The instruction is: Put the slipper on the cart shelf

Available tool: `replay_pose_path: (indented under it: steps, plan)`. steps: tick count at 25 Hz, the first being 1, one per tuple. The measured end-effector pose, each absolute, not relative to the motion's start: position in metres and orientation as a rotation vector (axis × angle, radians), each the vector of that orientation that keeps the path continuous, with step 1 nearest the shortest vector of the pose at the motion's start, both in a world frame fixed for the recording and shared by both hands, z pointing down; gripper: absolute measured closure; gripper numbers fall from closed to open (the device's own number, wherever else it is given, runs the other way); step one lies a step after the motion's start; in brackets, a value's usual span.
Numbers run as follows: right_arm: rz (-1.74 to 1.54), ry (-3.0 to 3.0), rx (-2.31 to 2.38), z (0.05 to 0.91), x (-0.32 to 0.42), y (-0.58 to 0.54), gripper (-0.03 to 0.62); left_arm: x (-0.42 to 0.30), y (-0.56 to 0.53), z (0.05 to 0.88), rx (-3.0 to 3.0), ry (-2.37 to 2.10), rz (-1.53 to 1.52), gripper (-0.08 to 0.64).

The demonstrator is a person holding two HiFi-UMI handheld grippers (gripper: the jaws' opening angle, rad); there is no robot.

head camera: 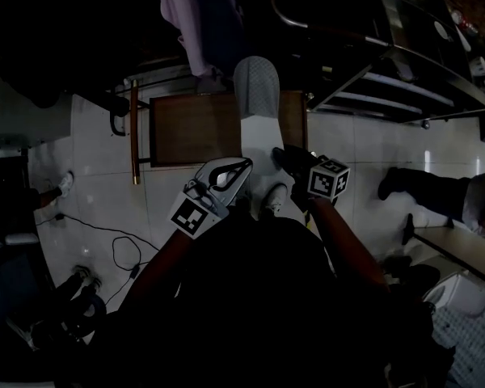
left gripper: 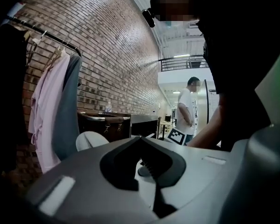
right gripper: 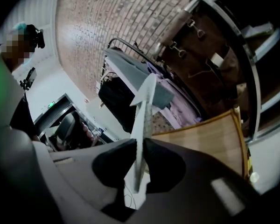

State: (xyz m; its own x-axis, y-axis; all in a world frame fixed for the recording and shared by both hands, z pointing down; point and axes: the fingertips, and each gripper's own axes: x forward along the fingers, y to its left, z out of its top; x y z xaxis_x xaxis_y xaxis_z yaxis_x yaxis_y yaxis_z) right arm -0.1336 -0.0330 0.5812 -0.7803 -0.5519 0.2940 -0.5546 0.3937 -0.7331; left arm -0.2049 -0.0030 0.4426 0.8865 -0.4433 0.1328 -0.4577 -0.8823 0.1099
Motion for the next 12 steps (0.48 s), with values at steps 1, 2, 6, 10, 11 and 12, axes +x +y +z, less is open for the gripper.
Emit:
replay_pose_path:
  steps: [1, 2, 6, 10, 11, 12]
  plan:
    - [1.345, -2.654, 1.048, 0.567, -0.132, -0.035, 0.535, -0.204, -0.004, 0.438, 2.930, -0.706, 0.152, 0.560]
    - [1.311, -2.685, 1.056, 0.553, -0.130, -0.036, 0.535, -0.203, -0.003, 0.433, 2.942, -0.711, 0.148, 0.560]
    - [1.177, -2.788, 1.084, 0.504, -0.122, -0.034, 0.535, -0.199, 0.001, 0.413, 2.975, -0.723, 0.130, 0.560]
    - [1.001, -2.874, 1.131, 0.461, -0.111, -0.036, 0.535, -0.191, 0.001, 0.397, 3.007, -0.730, 0.092, 0.560]
    - [0.955, -2.891, 1.151, 0.450, -0.108, -0.036, 0.535, -0.189, 0.001, 0.393, 3.009, -0.729, 0.088, 0.560]
    - [0.909, -2.908, 1.172, 0.439, -0.104, -0.036, 0.535, -0.187, 0.001, 0.390, 3.010, -0.730, 0.084, 0.560]
